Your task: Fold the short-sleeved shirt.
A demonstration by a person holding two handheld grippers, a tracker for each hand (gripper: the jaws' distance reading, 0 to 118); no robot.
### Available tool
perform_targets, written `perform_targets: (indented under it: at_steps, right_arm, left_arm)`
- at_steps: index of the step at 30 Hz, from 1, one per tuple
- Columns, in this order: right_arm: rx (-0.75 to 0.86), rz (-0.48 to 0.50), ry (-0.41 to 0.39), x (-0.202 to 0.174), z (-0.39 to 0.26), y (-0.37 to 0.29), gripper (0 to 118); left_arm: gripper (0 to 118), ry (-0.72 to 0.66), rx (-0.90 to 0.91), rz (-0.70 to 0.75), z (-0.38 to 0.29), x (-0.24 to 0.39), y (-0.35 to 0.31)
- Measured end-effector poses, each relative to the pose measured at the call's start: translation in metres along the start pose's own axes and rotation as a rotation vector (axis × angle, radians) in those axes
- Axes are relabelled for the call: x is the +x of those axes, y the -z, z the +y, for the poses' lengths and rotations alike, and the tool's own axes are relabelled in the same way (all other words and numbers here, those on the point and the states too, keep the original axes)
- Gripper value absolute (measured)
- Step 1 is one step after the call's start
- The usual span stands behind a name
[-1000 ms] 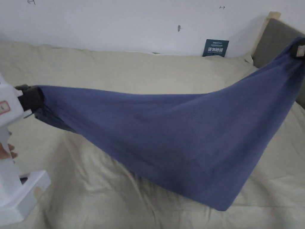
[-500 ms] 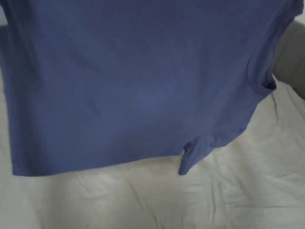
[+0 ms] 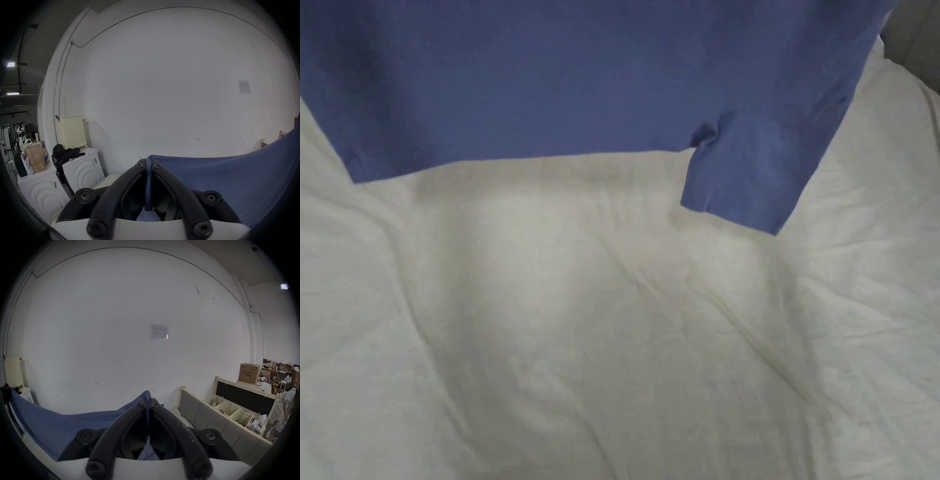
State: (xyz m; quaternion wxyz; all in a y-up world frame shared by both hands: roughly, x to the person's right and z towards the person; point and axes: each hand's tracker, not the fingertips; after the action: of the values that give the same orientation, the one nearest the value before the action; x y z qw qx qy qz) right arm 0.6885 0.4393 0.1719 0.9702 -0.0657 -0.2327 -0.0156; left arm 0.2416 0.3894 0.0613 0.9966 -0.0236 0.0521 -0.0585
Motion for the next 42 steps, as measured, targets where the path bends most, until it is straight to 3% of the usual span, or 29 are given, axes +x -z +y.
perform_targets:
  at_steps: [7,13,19,33,38,42]
  right_arm:
    - [-0.012,-0.023,-0.038,-0.014,-0.033,0.040,4]
    - [-0.142,-0.015,-0.071,-0.005,-0.104,0.058,4]
    - [-0.294,-0.005,-0.126,0.015,-0.196,0.041,4]
    - [-0.643,0.058,-0.089,0.110,-0.464,-0.121,4]
    - [-0.724,0.073,0.007,0.147,-0.513,-0.185,4]
    - [-0.719,0.079,-0.022,0.161,-0.530,-0.232,4]
  left_arm:
    - [4,-0.015,-0.017,-0.020,-0.053,0.015,0.034]
    - [4,0.016,-0.139,-0.066,-0.126,0.023,0.036]
    - [4,0.075,-0.281,-0.148,-0.215,0.032,-0.004]
    - [4,-0.002,-0.528,-0.263,-0.432,-0.008,-0.207]
    - [4,0.020,-0.570,-0.268,-0.474,-0.022,-0.279]
    - [4,-0.021,-0.602,-0.255,-0.489,-0.038,-0.325]
